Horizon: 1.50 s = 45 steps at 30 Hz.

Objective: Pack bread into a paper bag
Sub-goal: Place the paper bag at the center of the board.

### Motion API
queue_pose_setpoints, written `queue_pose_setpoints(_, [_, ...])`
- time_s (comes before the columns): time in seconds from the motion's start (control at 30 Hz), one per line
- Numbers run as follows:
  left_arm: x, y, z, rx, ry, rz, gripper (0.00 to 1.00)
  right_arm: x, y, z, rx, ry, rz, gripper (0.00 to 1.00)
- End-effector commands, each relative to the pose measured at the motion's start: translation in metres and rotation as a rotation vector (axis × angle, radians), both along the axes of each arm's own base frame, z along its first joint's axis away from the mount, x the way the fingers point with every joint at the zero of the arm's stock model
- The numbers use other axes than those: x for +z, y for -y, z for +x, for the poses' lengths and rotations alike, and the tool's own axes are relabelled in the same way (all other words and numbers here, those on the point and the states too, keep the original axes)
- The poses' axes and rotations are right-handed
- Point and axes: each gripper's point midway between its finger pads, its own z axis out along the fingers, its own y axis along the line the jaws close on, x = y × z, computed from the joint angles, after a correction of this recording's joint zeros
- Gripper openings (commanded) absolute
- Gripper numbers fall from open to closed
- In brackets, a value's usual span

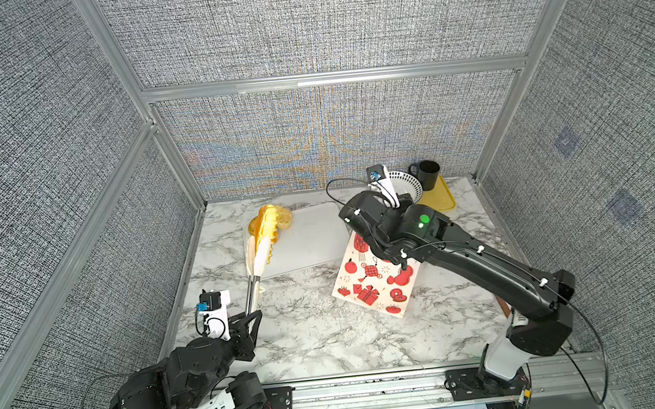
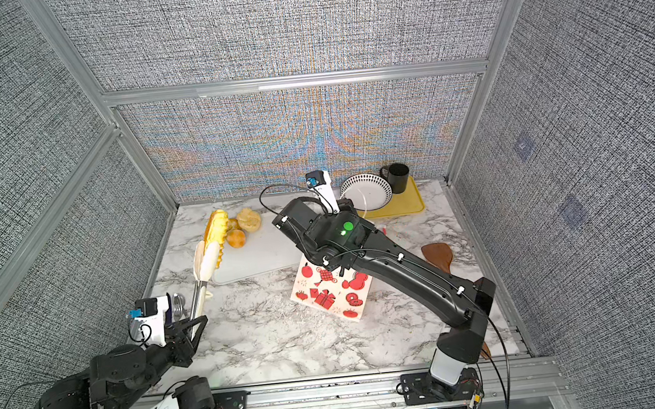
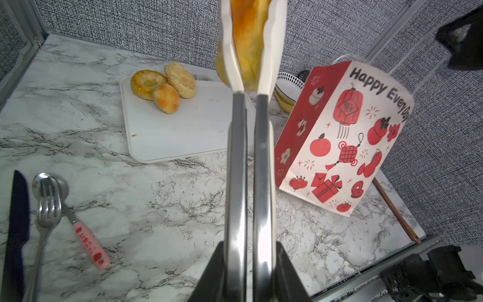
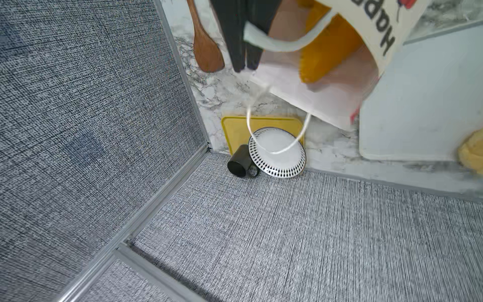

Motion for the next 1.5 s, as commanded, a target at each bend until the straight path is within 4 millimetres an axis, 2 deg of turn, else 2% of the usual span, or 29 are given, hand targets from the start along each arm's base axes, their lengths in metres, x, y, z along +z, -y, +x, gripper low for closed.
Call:
queue_pose_setpoints(0.0, [0.011,0.001,0.004,0.013,0.039,-0.042,0.02,-0.025,-0.013,0.003,0.026,-0.039,0.034,0.0])
queue_pose_setpoints(0.1, [0.011,0.002,0.004,0.012,0.037,-0.033,0.02,-0.043,-0.025,-0.002,0.055,-0.062,0.052,0.0])
queue_pose_setpoints(0.27, [0.012,0.001,0.006,0.02,0.044,-0.028,0.02,-0.056,-0.041,-0.02,0.096,-0.066,0.071,0.0])
queue_pose_setpoints(0.33, [0.01,0.003,0.006,0.019,0.043,-0.023,0.02,-0.053,-0.041,-0.023,0.102,-0.062,0.073,0.0])
queue_pose_setpoints(0.57, [0.009,0.009,0.005,-0.003,0.034,-0.022,0.02,-0.024,-0.023,-0.009,0.079,-0.027,0.088,0.0])
queue_pose_setpoints(0.73, [-0.001,0.013,0.006,-0.006,0.004,0.017,0.02,-0.024,-0.034,-0.017,0.107,-0.029,0.099,0.0])
queue_pose_setpoints(1.03, [0.005,0.012,0.007,0.0,0.021,0.021,0.02,-0.044,-0.062,-0.067,0.178,-0.037,0.129,0.0])
queue_pose_setpoints(1.3, [0.005,0.012,0.009,0.002,0.03,0.03,0.02,-0.087,-0.09,-0.124,0.233,-0.083,0.141,0.0])
queue_pose_setpoints(1.47, [0.007,0.013,0.009,-0.001,0.035,0.033,0.02,-0.102,-0.108,-0.155,0.269,-0.103,0.174,0.0])
